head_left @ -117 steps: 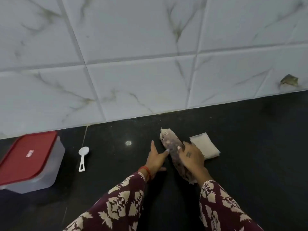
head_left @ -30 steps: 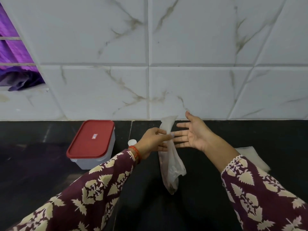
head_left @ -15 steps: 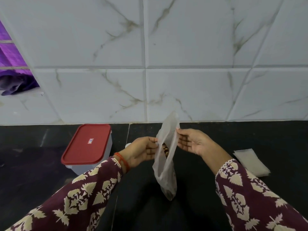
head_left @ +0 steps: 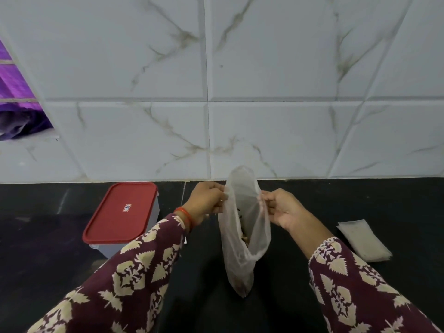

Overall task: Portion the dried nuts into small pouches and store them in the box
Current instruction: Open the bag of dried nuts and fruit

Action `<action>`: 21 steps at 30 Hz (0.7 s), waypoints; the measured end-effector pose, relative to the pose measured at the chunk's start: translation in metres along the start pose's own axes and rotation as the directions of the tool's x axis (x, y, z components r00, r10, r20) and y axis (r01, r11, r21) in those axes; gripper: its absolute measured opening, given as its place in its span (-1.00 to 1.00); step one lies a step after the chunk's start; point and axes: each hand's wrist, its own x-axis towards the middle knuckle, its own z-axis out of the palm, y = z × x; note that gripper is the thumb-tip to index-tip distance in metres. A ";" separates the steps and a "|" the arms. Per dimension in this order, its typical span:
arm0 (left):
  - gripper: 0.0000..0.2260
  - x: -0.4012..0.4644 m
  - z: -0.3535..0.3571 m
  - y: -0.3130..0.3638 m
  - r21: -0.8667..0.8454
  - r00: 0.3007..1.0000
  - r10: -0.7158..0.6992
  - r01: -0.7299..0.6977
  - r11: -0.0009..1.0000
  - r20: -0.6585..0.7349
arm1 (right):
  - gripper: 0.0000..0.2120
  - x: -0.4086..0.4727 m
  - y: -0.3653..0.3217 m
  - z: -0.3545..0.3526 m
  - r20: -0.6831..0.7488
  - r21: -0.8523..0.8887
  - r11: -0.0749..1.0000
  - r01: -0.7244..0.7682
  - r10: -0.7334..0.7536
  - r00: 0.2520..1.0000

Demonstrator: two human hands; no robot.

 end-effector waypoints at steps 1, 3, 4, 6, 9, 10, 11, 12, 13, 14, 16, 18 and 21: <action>-0.83 0.000 -0.005 0.000 -0.086 0.997 -0.066 0.070 0.994 0.049 | -0.83 0.000 0.001 -0.004 -0.011 -0.001 1.000 -0.015 0.015 1.000; -0.85 -0.001 -0.011 -0.001 -0.121 0.986 -0.137 0.148 0.982 0.092 | -0.88 0.000 0.000 -0.009 -0.030 -0.188 0.982 0.008 -0.014 0.999; -0.89 0.001 -0.012 -0.001 -0.065 0.988 -0.137 0.142 0.988 0.072 | -0.86 0.000 -0.002 -0.008 -0.022 -0.319 0.947 0.041 -0.051 0.998; -0.90 0.008 -0.010 0.000 0.109 0.998 -0.059 0.061 0.992 -0.027 | -0.73 0.003 -0.008 -0.002 0.012 -0.511 0.849 0.135 -0.150 0.989; -0.44 0.018 -0.003 0.006 0.387 0.987 0.118 -0.067 0.920 -0.111 | -0.62 0.008 -0.019 0.017 0.047 -0.695 0.664 0.274 -0.339 0.940; -0.35 0.021 0.001 0.008 0.473 0.980 0.172 -0.107 0.875 -0.096 | -0.61 0.011 -0.021 0.023 0.067 -0.753 0.586 0.299 -0.384 0.921; -0.36 0.023 0.005 0.009 0.531 0.973 0.216 -0.144 0.835 -0.076 | -0.60 0.015 -0.022 0.029 0.098 -0.807 0.497 0.319 -0.421 0.902; -0.43 0.026 0.008 0.010 0.581 0.967 0.249 -0.171 0.795 -0.056 | -0.60 0.021 -0.023 0.034 0.125 -0.842 0.424 0.334 -0.450 0.884; -0.53 0.030 0.010 0.011 0.628 0.963 0.266 -0.181 0.757 -0.044 | -0.64 0.025 -0.023 0.038 0.148 -0.855 0.380 0.353 -0.473 0.868; -0.64 0.032 0.012 0.013 0.665 0.957 0.286 -0.182 0.724 -0.048 | -0.72 0.030 -0.024 0.041 0.164 -0.858 0.357 0.369 -0.489 0.856; -0.76 0.037 0.013 0.019 0.689 0.943 0.327 -0.199 0.697 -0.058 | -0.80 0.036 -0.029 0.043 0.176 -0.841 0.388 0.378 -0.464 0.868; -0.80 0.039 0.012 0.028 0.620 0.969 0.244 -0.169 0.766 -0.037 | -0.81 0.041 -0.038 0.042 0.120 -0.730 0.606 0.316 -0.342 0.932; -0.73 0.046 0.003 0.029 0.175 0.997 -0.064 0.056 0.983 0.042 | -0.76 0.053 -0.040 0.036 0.049 -0.281 0.959 0.017 -0.004 0.999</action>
